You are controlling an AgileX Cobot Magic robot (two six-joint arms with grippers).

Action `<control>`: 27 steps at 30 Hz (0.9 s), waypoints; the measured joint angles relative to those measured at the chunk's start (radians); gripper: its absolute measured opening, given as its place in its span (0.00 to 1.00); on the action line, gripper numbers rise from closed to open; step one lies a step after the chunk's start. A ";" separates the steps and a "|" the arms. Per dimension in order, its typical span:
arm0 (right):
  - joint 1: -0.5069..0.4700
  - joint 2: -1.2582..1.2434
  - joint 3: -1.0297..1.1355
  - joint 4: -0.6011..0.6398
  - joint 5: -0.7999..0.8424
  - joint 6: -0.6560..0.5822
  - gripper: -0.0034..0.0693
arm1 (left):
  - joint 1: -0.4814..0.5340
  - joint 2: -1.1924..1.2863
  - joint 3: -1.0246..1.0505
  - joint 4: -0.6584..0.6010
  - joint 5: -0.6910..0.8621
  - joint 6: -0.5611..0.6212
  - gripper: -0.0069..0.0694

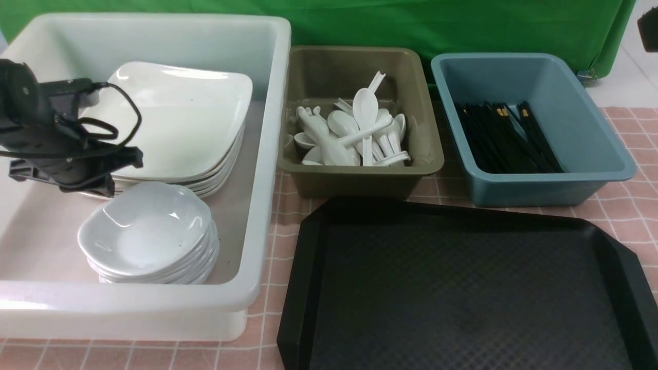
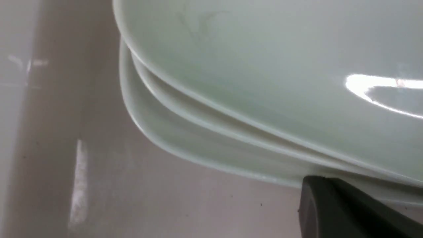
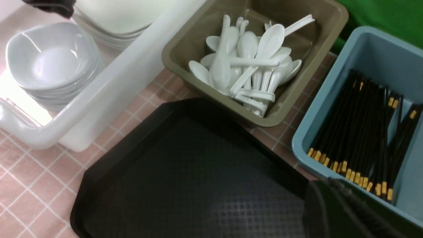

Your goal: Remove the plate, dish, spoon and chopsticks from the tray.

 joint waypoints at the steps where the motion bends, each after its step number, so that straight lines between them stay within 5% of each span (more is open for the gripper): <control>1: 0.000 0.000 0.000 0.000 -0.003 -0.002 0.09 | -0.001 -0.015 0.001 0.010 0.015 -0.016 0.10; 10: 0.000 0.000 0.000 0.002 -0.003 -0.010 0.09 | 0.000 -0.269 0.003 -0.004 0.056 0.001 0.10; 18: 0.000 -0.057 -0.017 -0.004 -0.041 0.016 0.09 | 0.000 -0.650 0.003 -0.273 0.225 0.218 0.10; 27: 0.000 -0.451 0.235 -0.051 -0.284 0.098 0.09 | 0.000 -1.209 0.097 -0.348 0.376 0.284 0.10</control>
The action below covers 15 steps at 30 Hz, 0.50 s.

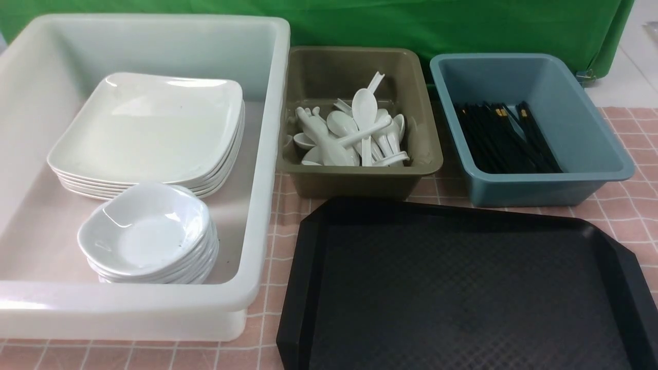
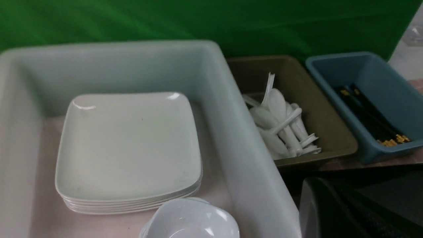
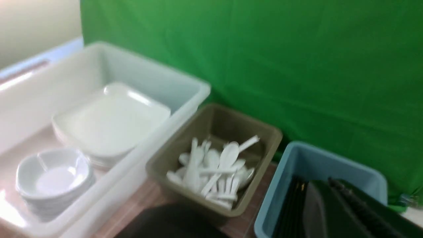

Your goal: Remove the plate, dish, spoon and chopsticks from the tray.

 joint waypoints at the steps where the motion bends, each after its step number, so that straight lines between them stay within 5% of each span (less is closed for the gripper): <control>1: 0.000 -0.025 0.015 -0.003 -0.024 0.004 0.09 | 0.000 -0.012 0.005 0.000 0.000 0.000 0.10; 6: 0.000 -0.371 0.490 -0.036 -0.433 0.151 0.09 | 0.000 -0.267 0.187 -0.001 -0.023 0.000 0.10; 15: 0.000 -0.760 1.033 -0.038 -0.947 0.181 0.09 | 0.000 -0.440 0.495 -0.021 -0.141 0.015 0.10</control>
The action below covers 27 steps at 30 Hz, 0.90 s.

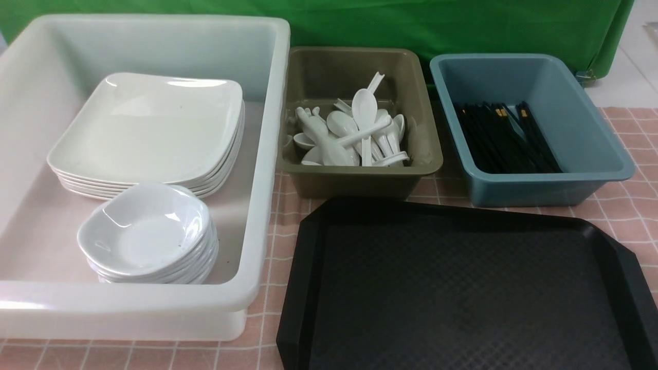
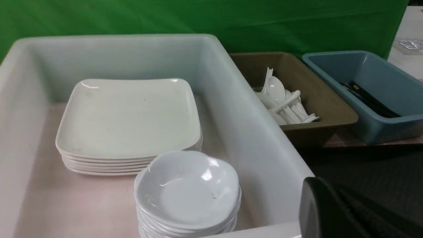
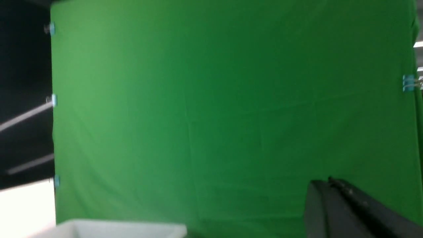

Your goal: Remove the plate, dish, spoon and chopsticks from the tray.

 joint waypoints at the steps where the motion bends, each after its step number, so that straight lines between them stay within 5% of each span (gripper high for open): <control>1: 0.000 -0.004 0.009 0.000 -0.005 0.001 0.09 | 0.000 -0.001 0.009 -0.001 -0.006 0.000 0.10; 9: 0.000 -0.011 0.031 0.002 -0.060 0.001 0.14 | 0.000 -0.001 0.056 -0.041 -0.076 0.006 0.10; 27: 0.000 -0.011 0.031 0.002 0.091 0.001 0.19 | 0.000 -0.001 0.056 -0.009 -0.116 0.061 0.10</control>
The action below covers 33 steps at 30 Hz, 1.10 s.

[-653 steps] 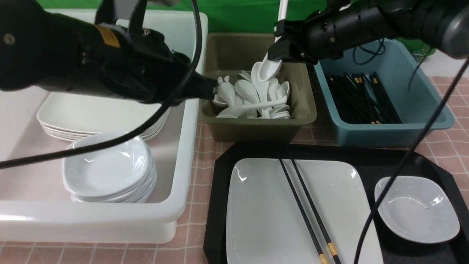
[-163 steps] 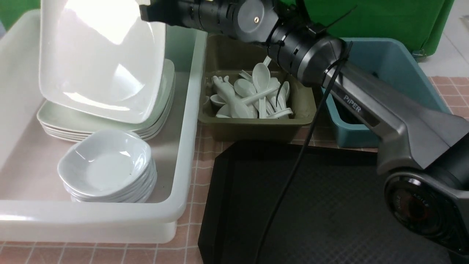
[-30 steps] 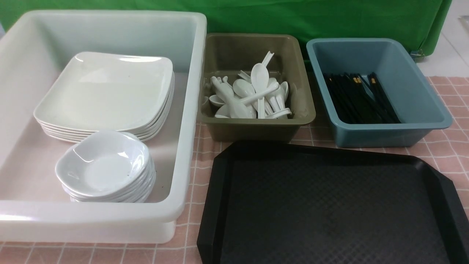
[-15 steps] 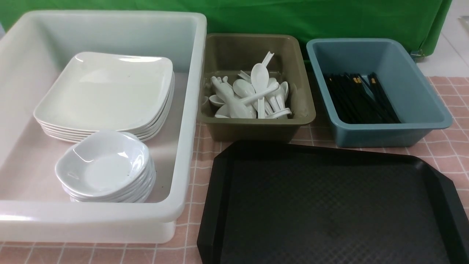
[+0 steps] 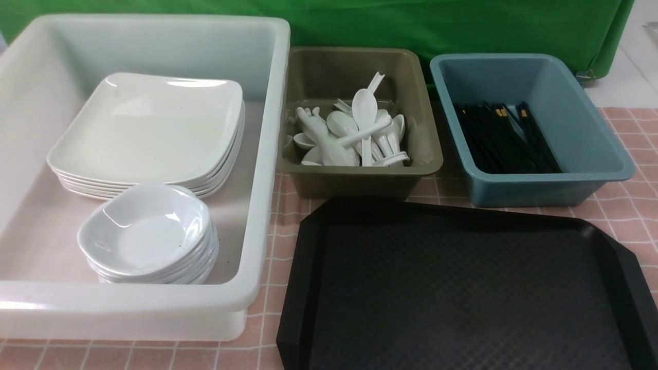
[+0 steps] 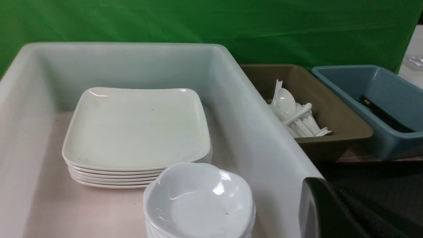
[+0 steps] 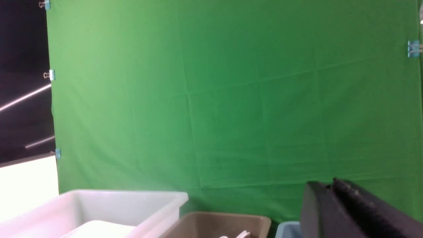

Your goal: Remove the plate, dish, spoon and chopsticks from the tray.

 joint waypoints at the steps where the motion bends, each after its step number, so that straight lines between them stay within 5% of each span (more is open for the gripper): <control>1: 0.000 0.000 0.000 0.000 0.001 0.000 0.20 | 0.000 0.000 0.001 0.001 -0.011 0.005 0.10; 6: 0.000 0.000 0.000 0.000 0.002 0.000 0.21 | -0.031 -0.015 0.067 0.022 -0.177 0.008 0.10; 15: 0.000 0.000 0.000 0.000 0.003 0.000 0.23 | -0.129 -0.148 0.456 0.349 -0.531 -0.251 0.10; 33: 0.000 0.000 0.000 0.000 0.005 0.000 0.29 | -0.125 -0.218 0.617 0.389 -0.507 -0.269 0.10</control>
